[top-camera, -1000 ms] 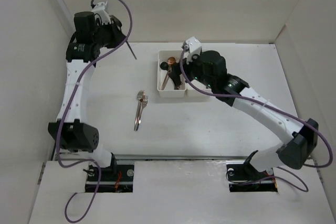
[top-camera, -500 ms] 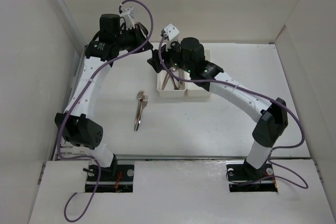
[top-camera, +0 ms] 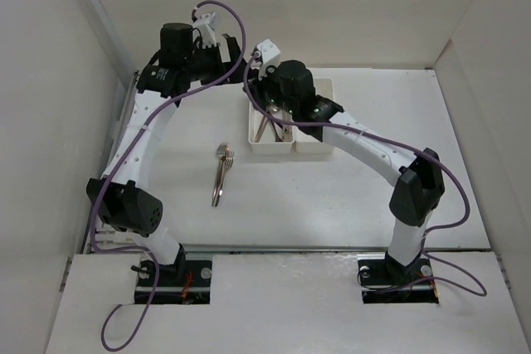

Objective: Sort the eating utensils into containers

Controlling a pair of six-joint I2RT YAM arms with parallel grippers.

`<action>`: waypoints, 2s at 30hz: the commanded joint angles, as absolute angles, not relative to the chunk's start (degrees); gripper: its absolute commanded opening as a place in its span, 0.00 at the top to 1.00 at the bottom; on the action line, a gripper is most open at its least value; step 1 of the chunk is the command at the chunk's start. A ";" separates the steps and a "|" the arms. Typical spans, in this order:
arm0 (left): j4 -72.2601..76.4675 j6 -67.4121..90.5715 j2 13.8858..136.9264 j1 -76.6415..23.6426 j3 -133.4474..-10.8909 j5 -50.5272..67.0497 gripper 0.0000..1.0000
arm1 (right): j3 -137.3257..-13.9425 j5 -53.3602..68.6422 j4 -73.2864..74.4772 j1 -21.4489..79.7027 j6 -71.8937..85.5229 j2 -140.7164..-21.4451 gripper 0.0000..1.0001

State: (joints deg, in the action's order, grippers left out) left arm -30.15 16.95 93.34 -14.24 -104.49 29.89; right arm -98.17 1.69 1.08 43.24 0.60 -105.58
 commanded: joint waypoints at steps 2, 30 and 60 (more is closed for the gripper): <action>-33.31 6.00 92.20 -15.91 -103.36 23.06 0.00 | -92.67 -9.73 -2.55 39.75 5.62 -100.03 1.00; -33.84 -9.14 99.84 -16.96 -66.09 4.22 0.59 | -92.11 -18.02 22.76 30.23 9.76 -106.62 0.28; -38.21 -2.91 102.05 -12.05 -83.97 4.57 1.00 | -80.86 -19.16 16.09 29.71 5.36 -88.17 0.28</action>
State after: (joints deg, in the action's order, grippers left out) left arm -34.48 -5.26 106.26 -13.72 -73.49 3.07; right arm -81.03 -18.24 18.79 30.33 6.22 -92.42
